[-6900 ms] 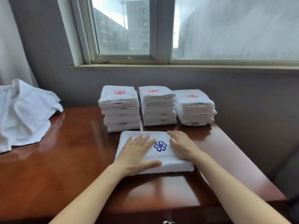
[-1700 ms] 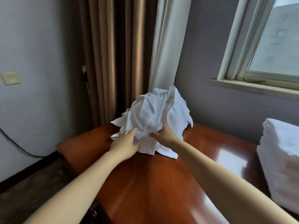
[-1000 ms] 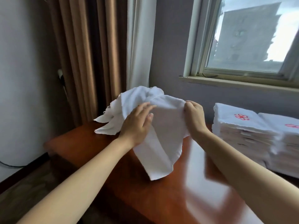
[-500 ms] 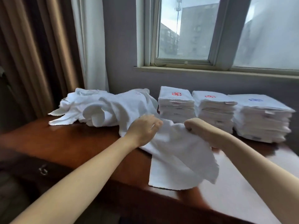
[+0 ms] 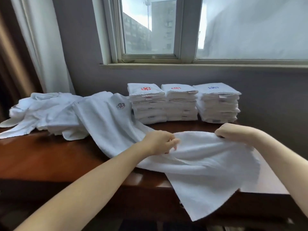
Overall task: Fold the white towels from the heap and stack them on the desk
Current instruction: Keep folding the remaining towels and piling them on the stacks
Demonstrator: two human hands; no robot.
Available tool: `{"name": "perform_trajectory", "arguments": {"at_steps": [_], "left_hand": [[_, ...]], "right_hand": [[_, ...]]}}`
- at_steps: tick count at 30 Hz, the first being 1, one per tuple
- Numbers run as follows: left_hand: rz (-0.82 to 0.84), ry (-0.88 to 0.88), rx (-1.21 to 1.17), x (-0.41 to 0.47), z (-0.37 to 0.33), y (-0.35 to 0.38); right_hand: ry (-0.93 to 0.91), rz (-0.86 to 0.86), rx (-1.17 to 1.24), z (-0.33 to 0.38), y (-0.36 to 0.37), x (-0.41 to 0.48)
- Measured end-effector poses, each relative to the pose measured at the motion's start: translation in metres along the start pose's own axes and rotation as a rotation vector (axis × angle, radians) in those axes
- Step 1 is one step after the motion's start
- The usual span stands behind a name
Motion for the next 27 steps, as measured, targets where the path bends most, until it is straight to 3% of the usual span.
{"name": "perform_trajectory", "arguments": {"at_steps": [4, 5, 8, 11, 13, 15, 20, 27], "left_hand": [[0.193, -0.003, -0.439, 0.006, -0.035, 0.016], [0.167, 0.031, -0.461, 0.008, -0.042, 0.016], [-0.048, 0.138, -0.215, 0.015, -0.048, 0.016], [-0.128, 0.105, -0.150, 0.024, -0.035, 0.017], [-0.095, 0.064, -0.029, 0.031, -0.022, 0.019], [-0.059, 0.056, 0.109, 0.032, -0.009, 0.026], [-0.035, -0.104, 0.143, 0.018, 0.019, 0.052], [-0.036, -0.339, 0.189, 0.003, 0.008, 0.062]], "right_hand": [[0.217, -0.301, -0.192, -0.050, -0.012, 0.004], [0.243, -0.369, -0.275, -0.058, -0.012, 0.004], [0.152, -0.468, -0.486, -0.060, -0.001, 0.006], [-0.074, -0.370, -0.328, -0.036, 0.026, 0.008], [-0.131, -0.173, -0.165, -0.017, 0.053, 0.010], [-0.150, -0.029, -0.161, -0.001, 0.082, 0.012], [-0.179, -0.119, -0.247, -0.001, 0.117, 0.014], [-0.381, -0.068, -0.258, -0.014, 0.104, 0.040]]}}
Point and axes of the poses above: each hand's wrist, its own x-axis towards the middle knuckle, its own y-axis out of the palm, z = x × y, the point moved 2 cm from there along x, towards the middle knuckle, and after that the axes turned 5 degrees about -y, right-handed, at the moved point
